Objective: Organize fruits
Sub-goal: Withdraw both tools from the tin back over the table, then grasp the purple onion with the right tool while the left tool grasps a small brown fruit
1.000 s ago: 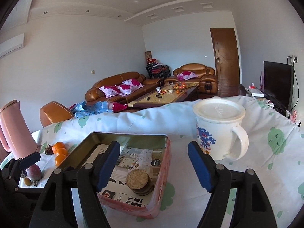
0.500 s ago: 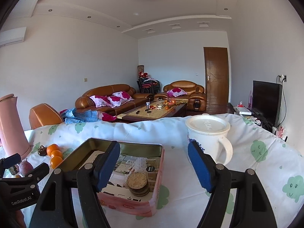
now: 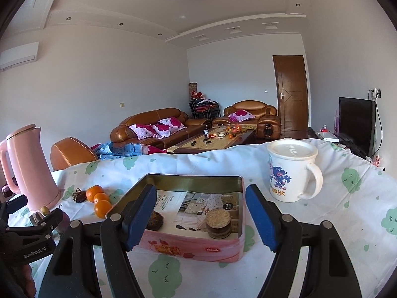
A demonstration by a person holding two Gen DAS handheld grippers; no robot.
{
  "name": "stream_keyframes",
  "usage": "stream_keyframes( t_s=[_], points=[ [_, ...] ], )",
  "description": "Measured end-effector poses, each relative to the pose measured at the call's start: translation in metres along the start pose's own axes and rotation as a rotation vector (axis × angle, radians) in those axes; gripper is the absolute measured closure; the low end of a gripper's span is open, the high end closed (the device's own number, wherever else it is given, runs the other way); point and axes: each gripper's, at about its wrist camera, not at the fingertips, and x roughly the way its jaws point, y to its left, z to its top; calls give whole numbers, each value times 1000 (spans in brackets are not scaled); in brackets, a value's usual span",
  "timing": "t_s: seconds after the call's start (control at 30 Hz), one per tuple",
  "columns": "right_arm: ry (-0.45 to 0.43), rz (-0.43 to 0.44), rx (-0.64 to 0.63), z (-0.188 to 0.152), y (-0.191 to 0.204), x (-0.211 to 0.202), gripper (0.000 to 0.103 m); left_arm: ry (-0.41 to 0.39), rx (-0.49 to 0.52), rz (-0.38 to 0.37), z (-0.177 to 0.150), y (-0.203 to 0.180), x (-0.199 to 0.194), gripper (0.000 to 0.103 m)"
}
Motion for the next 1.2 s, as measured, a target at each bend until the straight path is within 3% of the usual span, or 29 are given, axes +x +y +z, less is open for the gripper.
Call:
stream_keyframes(
  t_s=[0.23, 0.43, 0.6, 0.67, 0.87, 1.03, 1.2],
  points=[
    [15, 48, -51, -5, 34, -4, 28, -2, 5, 31, -5, 26, 1, 0],
    [48, 137, -43, -11, 63, -4, 28, 6, -5, 53, -8, 65, 10, 0],
    [108, 226, -97, -18, 103, 3, 28, 92, -156, 42, -13, 119, 31, 0],
    [131, 267, -111, -20, 118, 6, 28, 121, -226, 82, -16, 137, 37, 0],
    [274, 381, -142, -28, 162, 36, 28, 136, -267, 218, -20, 156, 42, 0],
    [397, 482, -142, -37, 200, 62, 28, 164, -303, 220, -23, 166, 47, 0],
    [478, 484, -167, -45, 229, 88, 28, 166, -319, 222, -23, 172, 44, 0]
  ],
)
